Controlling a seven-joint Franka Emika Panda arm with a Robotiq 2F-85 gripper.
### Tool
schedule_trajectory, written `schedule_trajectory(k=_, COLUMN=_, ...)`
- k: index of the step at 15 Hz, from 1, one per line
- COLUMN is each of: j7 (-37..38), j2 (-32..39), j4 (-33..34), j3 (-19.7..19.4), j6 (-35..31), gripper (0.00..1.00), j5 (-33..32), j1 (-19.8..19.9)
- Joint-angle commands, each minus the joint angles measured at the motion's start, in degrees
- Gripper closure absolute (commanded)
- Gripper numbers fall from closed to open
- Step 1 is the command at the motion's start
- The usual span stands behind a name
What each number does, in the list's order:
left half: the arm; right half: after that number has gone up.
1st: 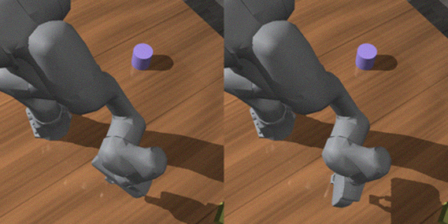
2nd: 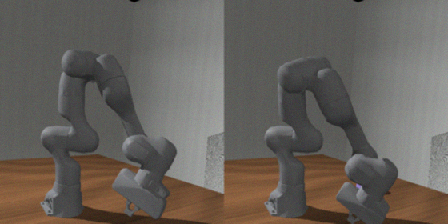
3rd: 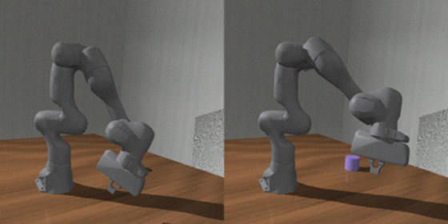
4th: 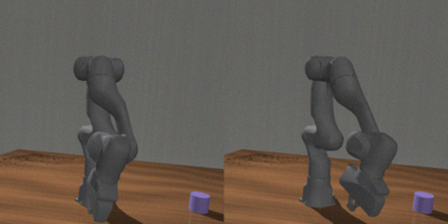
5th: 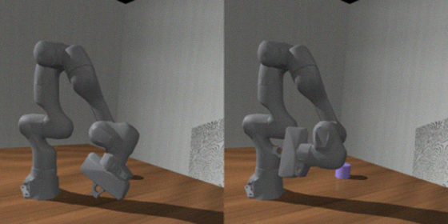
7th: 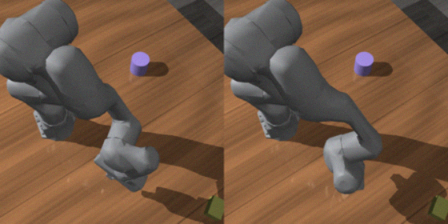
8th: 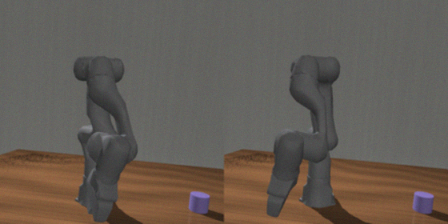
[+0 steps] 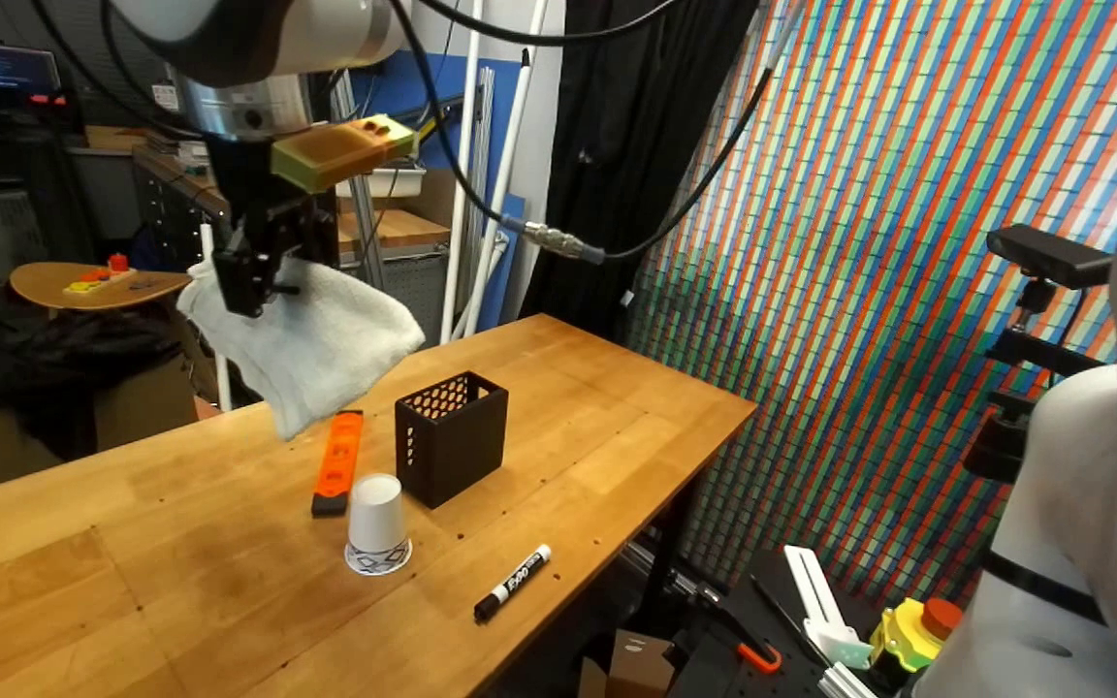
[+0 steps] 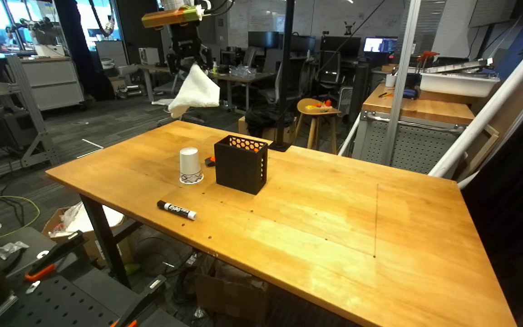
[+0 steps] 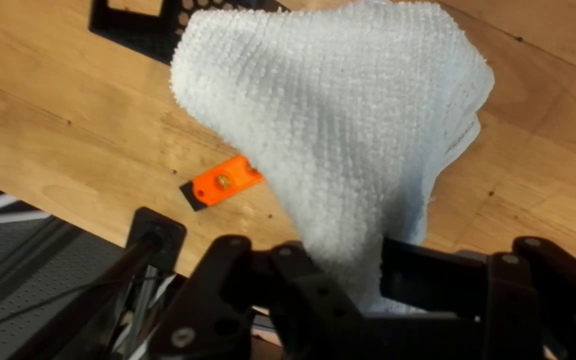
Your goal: Pick up the towel and put it in the box
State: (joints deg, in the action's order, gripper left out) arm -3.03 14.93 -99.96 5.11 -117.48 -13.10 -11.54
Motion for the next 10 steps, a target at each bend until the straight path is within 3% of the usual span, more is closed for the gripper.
schedule_trajectory(k=1, j7=-3.5, j2=-7.5, j4=-7.02, j3=-0.88, j6=-1.39, gripper=1.0, j5=1.43, j1=4.52)
schedule_trajectory(k=10, j7=-16.2, j2=-10.14, j4=-11.33, j3=-4.93, j6=-4.95, gripper=1.0, j5=0.85, j1=12.58)
